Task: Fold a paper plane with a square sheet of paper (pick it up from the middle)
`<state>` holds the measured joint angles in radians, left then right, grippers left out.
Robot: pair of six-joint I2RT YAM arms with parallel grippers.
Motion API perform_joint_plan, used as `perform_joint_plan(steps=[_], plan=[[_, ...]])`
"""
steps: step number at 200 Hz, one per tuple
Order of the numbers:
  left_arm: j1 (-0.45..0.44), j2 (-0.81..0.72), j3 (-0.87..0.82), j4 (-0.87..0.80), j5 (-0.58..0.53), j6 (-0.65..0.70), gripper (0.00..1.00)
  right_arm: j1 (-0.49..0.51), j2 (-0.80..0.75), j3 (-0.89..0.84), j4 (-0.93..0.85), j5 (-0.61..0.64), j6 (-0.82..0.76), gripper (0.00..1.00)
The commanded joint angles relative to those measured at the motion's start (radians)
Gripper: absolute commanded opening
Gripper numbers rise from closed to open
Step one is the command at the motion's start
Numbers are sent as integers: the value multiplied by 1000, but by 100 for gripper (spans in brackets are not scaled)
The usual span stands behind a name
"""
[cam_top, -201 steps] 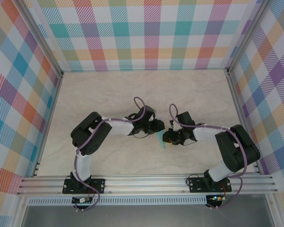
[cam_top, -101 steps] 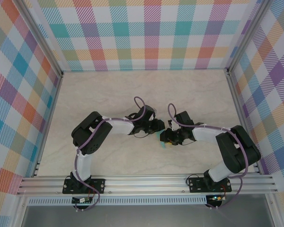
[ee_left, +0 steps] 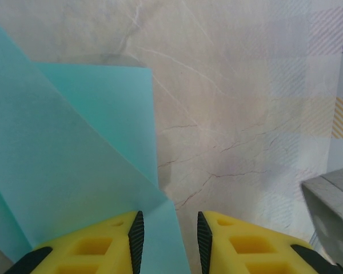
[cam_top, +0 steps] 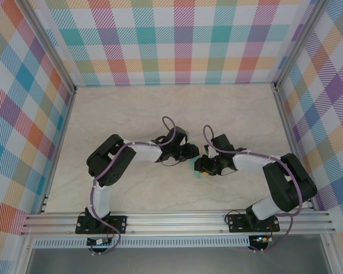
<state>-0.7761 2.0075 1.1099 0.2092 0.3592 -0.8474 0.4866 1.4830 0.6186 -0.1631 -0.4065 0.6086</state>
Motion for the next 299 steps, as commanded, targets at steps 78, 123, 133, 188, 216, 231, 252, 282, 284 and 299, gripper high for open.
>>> perform_joint_plan(steps=[78, 123, 133, 188, 216, 231, 252, 282, 284, 299], plan=[[6, 26, -2, -60, 28, 33, 32, -14, -39, -35, 186, -152, 153, 10], [5, 27, -7, -65, 31, 35, 32, -45, 8, -70, 277, -192, 197, 8], [6, 25, -8, -65, 28, 37, 32, -56, 19, -80, 299, -210, 204, 8], [6, 15, -20, -60, 27, 35, 32, -72, 102, -87, 346, -275, 220, 8], [6, 14, -30, -54, 21, 26, 32, -72, 123, -98, 366, -298, 217, 8], [5, 12, -37, -53, 12, 21, 32, -72, 133, -102, 355, -303, 209, 8], [6, 12, -38, -57, 9, 19, 32, -72, 153, -109, 351, -300, 198, 8], [5, 16, -35, -80, -2, 19, 32, -72, 179, -125, 385, -321, 197, 8], [6, 17, -34, -83, -4, 18, 32, -72, 181, -123, 378, -319, 196, 8], [5, 21, -35, -94, -10, 18, 31, -73, 180, -114, 333, -293, 178, 7]])
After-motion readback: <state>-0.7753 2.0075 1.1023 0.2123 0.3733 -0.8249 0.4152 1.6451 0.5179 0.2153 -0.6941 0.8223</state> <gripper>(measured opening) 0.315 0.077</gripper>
